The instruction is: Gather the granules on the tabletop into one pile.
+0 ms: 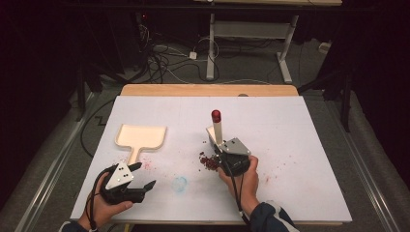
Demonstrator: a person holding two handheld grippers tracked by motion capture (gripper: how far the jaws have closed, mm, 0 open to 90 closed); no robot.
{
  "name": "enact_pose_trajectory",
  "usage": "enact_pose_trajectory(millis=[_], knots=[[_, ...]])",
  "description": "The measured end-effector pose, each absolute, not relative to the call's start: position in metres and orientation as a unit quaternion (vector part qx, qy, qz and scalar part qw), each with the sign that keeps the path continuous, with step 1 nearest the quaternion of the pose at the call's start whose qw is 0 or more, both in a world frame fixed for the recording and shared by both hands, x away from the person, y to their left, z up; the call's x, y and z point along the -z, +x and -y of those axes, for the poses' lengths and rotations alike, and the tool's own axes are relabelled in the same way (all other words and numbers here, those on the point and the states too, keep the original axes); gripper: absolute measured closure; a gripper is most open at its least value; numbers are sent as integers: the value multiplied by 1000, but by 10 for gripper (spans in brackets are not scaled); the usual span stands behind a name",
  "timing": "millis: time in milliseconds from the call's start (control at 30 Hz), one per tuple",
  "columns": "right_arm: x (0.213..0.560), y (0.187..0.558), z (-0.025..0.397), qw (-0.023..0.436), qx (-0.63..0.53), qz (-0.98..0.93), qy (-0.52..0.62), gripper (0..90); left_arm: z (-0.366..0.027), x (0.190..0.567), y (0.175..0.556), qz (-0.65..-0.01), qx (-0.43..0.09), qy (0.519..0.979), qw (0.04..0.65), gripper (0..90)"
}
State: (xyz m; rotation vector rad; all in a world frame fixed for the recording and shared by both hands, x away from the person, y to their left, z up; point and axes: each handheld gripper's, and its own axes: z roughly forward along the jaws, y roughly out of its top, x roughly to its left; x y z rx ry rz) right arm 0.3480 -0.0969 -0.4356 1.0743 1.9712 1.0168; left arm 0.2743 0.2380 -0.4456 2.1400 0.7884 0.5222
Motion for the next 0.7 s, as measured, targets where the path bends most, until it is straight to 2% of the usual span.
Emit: enact_pose_trajectory(millis=[100,267,367,467,533,700], knots=[[427,360,110,329,-405,-753,401,676,-239,446,276,-314,-205,841,390,242],[415,404,123,290,-442,-779,337,676,-240,447,279,-317,-209,842,383,242],[420,431,123,291,-447,-798,280,676,-240,448,280,-323,-211,840,381,241],[432,450,119,270,-437,-824,238,676,-239,450,280,-327,-210,842,375,242],[441,455,115,270,-420,-838,218,676,-239,451,281,-330,-208,841,376,242],[447,450,111,238,-427,-856,171,673,-238,452,277,-327,-209,844,371,241]])
